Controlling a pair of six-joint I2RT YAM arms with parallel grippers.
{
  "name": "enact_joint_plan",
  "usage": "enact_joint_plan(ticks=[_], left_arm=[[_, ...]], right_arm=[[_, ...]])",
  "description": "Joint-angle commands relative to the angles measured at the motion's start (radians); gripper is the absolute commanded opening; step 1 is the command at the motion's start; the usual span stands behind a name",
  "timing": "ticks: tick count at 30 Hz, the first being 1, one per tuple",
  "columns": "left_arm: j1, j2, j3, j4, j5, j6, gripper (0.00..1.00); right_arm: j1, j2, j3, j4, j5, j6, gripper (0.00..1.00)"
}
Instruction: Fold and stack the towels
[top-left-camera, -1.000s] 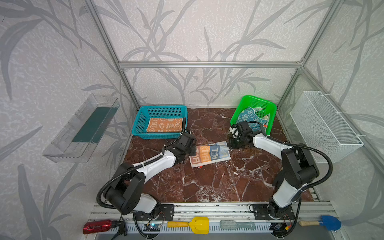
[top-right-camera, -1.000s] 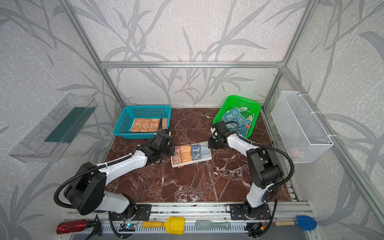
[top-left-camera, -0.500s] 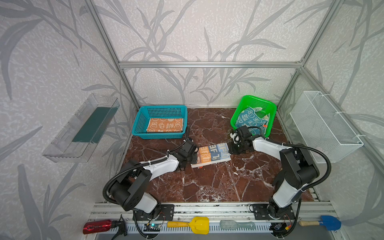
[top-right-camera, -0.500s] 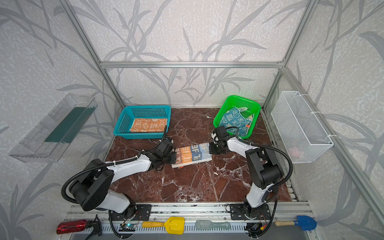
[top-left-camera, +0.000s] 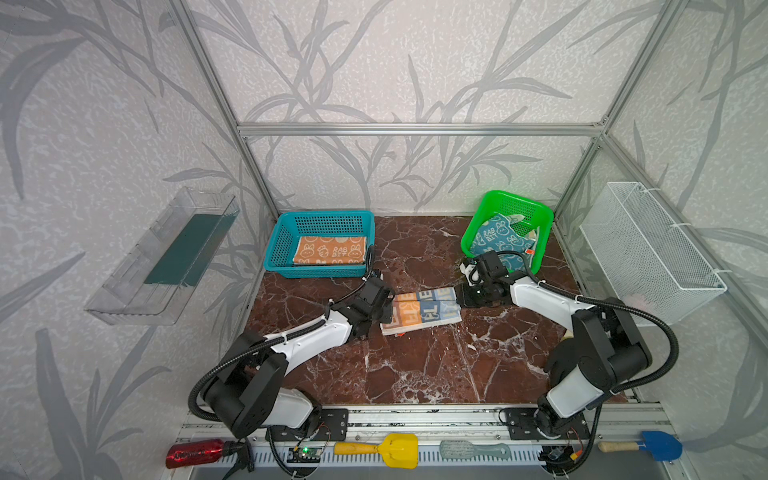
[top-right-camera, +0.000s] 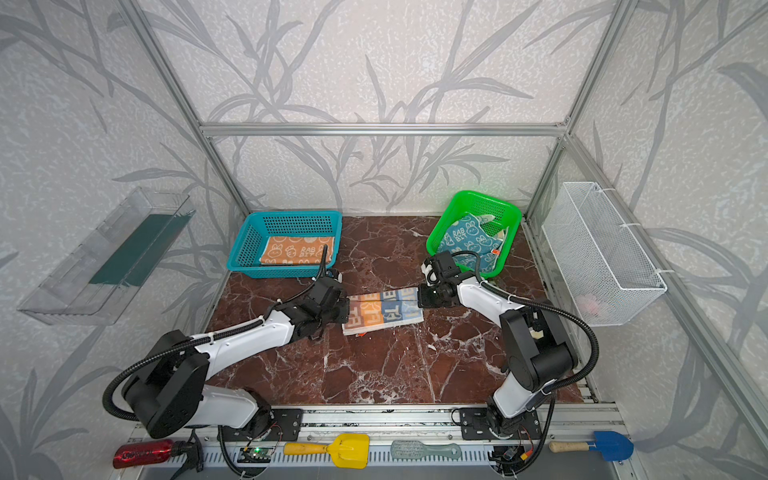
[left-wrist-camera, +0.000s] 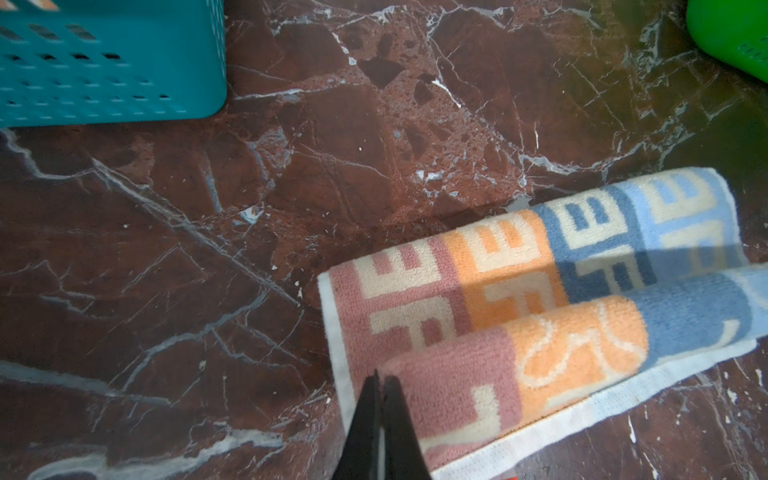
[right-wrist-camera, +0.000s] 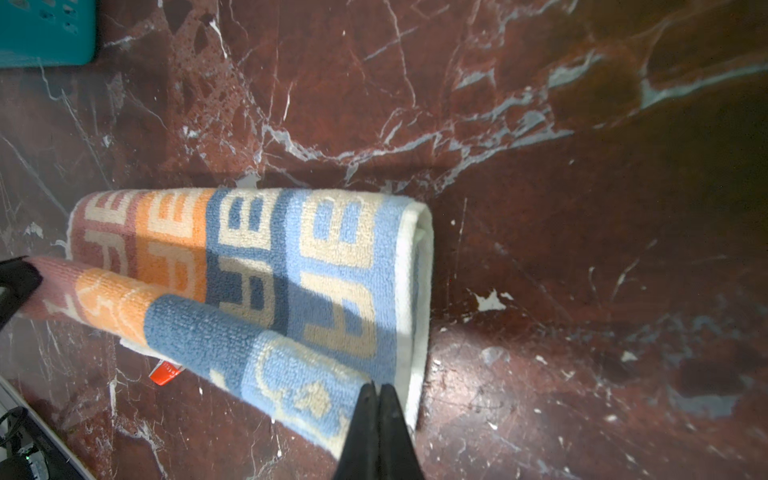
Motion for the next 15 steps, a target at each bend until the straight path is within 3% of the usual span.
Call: enact_joint_plan(ticks=[1, 15], left_arm=[[0.003, 0.014, -0.026, -0.010, -0.008, -0.014, 0.00], [-0.007, 0.082, -0.081, 0.061, 0.048, -0.056, 0.00]], right_arm=[[-0.001, 0.011, -0.017, -0.011, 0.025, -0.016, 0.00], [-0.007, 0.110, 0.036, 0.002, 0.026, -0.016, 0.00]])
